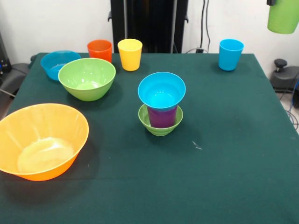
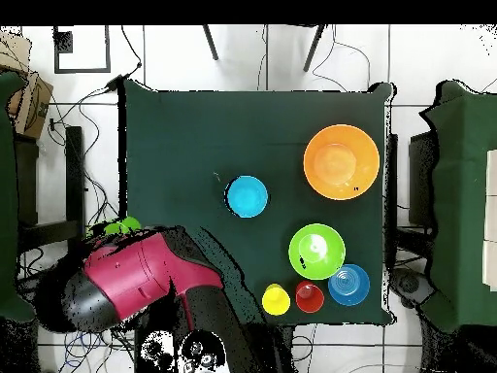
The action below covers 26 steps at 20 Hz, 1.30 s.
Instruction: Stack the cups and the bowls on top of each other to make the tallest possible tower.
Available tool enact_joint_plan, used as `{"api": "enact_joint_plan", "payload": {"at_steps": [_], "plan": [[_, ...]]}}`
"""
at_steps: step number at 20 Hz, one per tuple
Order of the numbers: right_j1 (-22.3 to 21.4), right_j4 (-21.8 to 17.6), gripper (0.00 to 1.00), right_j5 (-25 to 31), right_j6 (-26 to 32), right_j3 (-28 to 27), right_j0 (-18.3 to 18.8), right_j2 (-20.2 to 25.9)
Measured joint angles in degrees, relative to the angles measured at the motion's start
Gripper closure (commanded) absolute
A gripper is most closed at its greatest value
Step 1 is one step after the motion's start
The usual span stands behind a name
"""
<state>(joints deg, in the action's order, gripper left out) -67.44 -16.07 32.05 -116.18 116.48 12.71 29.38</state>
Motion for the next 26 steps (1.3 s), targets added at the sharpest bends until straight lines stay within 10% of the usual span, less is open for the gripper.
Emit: {"api": "enact_joint_plan", "payload": {"at_steps": [26], "plan": [[-5.7,2.1,1.00,0.0,0.0,0.1,6.8,5.8]]}}
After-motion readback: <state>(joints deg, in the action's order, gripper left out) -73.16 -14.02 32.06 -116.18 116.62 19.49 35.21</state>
